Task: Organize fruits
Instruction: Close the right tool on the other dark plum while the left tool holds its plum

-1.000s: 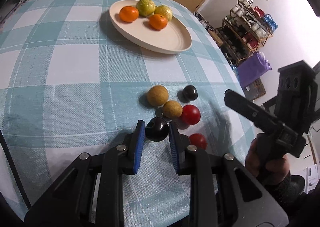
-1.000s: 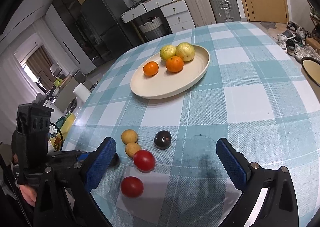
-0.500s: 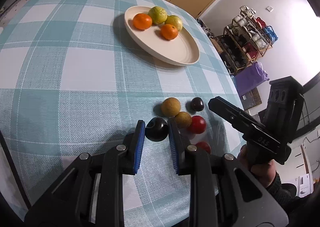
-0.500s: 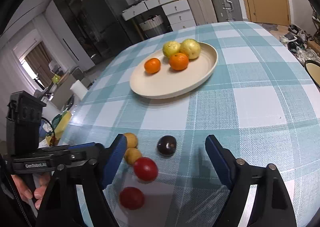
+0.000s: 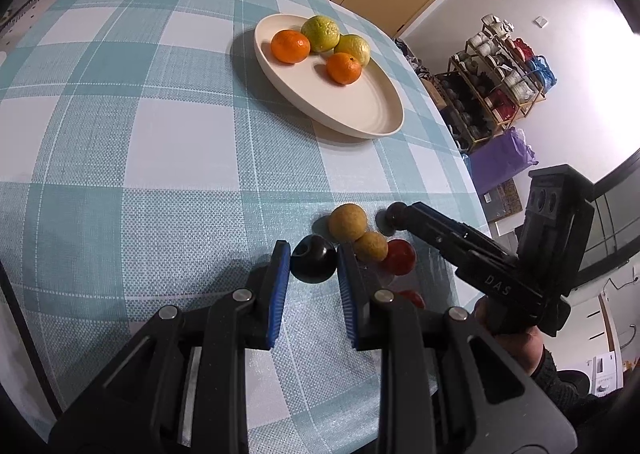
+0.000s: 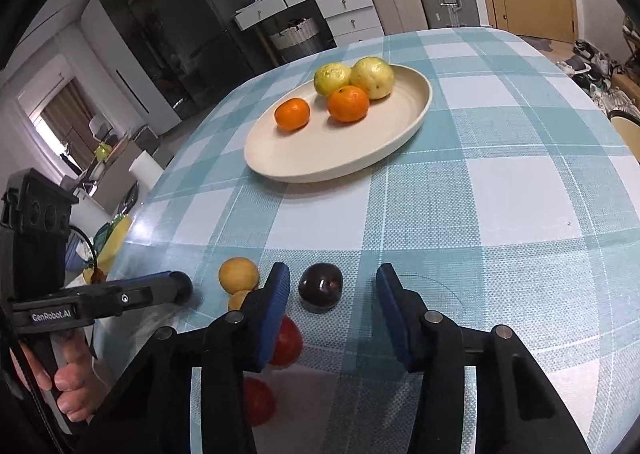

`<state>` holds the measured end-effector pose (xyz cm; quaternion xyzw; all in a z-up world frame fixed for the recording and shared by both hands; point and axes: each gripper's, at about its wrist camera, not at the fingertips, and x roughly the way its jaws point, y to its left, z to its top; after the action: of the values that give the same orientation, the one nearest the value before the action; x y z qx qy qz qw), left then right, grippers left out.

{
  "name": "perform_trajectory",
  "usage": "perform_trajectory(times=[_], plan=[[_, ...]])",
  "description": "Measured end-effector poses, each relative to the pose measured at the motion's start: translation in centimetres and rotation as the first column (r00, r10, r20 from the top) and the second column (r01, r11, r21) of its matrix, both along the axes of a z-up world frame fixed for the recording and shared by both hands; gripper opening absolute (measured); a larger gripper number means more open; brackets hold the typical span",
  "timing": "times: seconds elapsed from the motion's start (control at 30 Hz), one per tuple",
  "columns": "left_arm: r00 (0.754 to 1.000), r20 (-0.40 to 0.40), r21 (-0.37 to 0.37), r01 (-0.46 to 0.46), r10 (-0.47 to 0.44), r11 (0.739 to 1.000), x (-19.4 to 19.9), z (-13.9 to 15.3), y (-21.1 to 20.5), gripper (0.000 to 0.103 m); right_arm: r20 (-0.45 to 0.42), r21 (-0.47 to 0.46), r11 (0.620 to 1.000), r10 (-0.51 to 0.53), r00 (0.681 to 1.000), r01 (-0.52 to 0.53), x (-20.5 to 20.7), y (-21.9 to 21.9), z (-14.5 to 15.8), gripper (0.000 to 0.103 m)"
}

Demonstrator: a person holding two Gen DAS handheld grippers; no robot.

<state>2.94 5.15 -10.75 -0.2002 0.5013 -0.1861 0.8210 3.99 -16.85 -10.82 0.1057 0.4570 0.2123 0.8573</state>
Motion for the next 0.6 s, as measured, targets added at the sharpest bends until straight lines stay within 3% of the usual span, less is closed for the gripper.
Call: perform_trajectory(times=[0.23,0.33,0.6], plan=[[1.0,-0.009,0.004,-0.005,0.005,1.0,0.4,0.0,-0.1,0.021,-0.014,0.026,0.999,0.027,1.0,-0.026,0.3,0.2,-0.6,0.025],[1.0,-0.009,0.008,-0.005,0.005,1.0,0.8,0.1,-0.3,0.021,0.004,-0.001,0.999,0.044,0.999,-0.044,0.1,0.7,-0.3,0.024],[1.0,-0.004,0.022,0.007,-0.006,1.0,2.8,0.8,-1.0,0.021,0.022,0.084,0.996,0.031,0.999,-0.033,1.0,-0.6,0.7,0.023]])
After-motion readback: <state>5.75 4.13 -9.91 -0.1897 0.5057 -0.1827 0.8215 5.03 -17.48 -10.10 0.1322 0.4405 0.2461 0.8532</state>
